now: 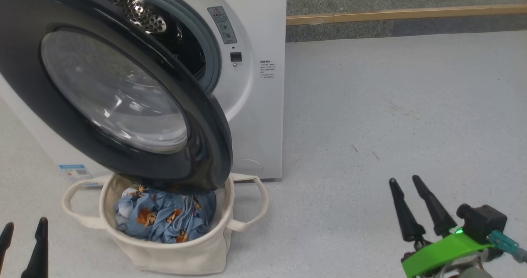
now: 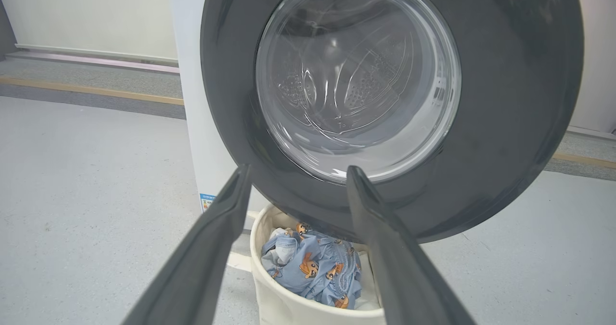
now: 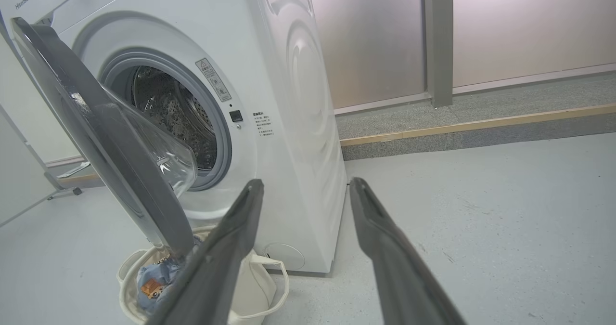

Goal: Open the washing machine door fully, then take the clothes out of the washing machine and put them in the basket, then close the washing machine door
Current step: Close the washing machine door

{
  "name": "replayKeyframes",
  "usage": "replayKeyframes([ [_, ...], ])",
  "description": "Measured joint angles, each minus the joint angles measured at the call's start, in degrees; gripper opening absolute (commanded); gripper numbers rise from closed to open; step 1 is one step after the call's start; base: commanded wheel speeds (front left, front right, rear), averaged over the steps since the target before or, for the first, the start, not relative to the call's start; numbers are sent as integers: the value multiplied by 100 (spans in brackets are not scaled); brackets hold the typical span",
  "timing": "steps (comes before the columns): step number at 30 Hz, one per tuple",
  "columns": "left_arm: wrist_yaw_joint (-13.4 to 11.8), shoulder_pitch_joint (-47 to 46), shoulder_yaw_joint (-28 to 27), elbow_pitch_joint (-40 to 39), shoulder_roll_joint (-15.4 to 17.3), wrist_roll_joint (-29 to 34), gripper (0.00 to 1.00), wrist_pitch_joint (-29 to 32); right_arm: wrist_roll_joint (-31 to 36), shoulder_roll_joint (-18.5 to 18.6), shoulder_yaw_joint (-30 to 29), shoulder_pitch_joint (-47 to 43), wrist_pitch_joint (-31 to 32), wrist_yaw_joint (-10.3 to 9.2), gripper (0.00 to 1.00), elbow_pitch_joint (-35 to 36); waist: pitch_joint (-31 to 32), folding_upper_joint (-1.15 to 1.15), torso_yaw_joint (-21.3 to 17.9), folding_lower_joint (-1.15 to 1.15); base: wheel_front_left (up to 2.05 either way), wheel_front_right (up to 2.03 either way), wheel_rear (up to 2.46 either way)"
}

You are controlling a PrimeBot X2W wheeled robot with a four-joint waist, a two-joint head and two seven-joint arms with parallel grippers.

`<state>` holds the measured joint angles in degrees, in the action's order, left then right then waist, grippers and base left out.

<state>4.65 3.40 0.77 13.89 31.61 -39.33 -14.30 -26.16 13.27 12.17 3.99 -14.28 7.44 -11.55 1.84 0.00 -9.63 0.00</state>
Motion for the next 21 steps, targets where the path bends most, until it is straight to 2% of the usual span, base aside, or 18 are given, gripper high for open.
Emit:
replayKeyframes([
  [11, 119, -141, -49, 114, -171, 96, 100, 0, -83, 94, 14, 249, 0, 0, 0, 211, -64, 0, 189, 0, 0, 0, 0],
  [21, 187, -437, 169, 157, -572, 576, 100, 0, -622, 12, 928, 1405, 409, 0, 0, 962, -5, 0, 704, 0, 0, 0, 0],
])
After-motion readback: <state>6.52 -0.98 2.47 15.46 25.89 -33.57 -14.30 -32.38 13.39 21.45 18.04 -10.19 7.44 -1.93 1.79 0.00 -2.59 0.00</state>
